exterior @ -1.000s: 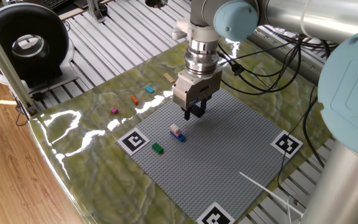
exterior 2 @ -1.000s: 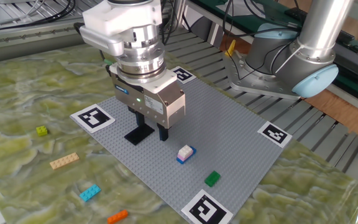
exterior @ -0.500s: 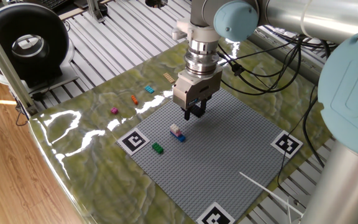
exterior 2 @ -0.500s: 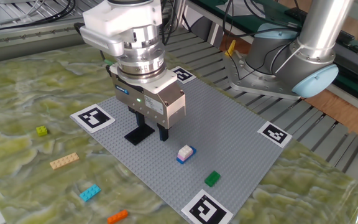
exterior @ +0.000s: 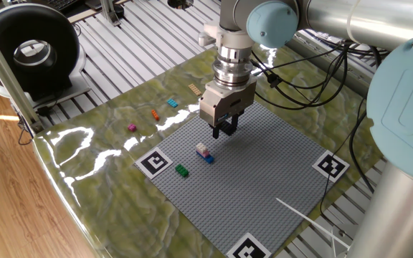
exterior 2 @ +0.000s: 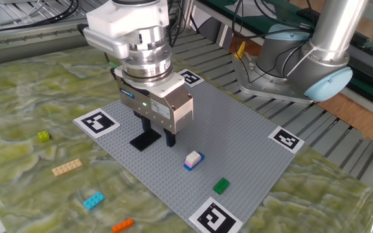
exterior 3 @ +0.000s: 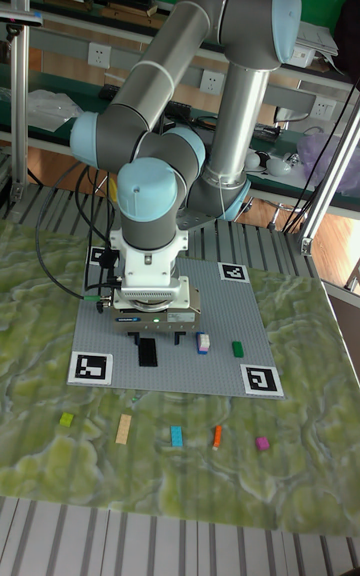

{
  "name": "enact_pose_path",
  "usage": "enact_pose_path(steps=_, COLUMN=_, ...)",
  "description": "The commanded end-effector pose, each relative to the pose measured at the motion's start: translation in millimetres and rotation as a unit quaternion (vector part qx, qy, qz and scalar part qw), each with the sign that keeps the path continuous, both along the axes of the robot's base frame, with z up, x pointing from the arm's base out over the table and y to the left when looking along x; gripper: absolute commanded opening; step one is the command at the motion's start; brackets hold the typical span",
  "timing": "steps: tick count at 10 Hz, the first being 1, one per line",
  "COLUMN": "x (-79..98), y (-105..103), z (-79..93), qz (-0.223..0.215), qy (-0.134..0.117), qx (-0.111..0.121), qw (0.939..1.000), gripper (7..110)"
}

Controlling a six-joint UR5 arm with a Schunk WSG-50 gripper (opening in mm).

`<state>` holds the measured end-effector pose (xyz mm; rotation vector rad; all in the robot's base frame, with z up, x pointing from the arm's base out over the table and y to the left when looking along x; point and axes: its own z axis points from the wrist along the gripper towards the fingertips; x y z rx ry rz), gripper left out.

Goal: Stack small Lego blocks randomly, one at a time

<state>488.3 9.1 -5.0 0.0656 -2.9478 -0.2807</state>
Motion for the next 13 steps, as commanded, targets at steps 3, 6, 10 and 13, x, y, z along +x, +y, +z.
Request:
enact_pose_path(steps=3, x=1.6, y=2.3, z=1.5, qz=-0.005, qy=-0.001, qx=0.006, qw=1.0000, gripper=66)
enact_pose_path(steps=6, x=1.2, y=3.1, z=1.7, qz=-0.005, qy=-0.001, qx=0.006, qw=1.0000, gripper=66)
enact_pose_path(steps=10, x=2.1, y=1.5, z=2.6, qz=-0.003, qy=-0.002, qx=0.003, qw=1.0000, gripper=66)
enact_pose_path(steps=13, x=5.2, y=2.7, z=6.3, qz=-0.003, qy=0.000, qx=0.001, qw=1.0000, gripper=66)
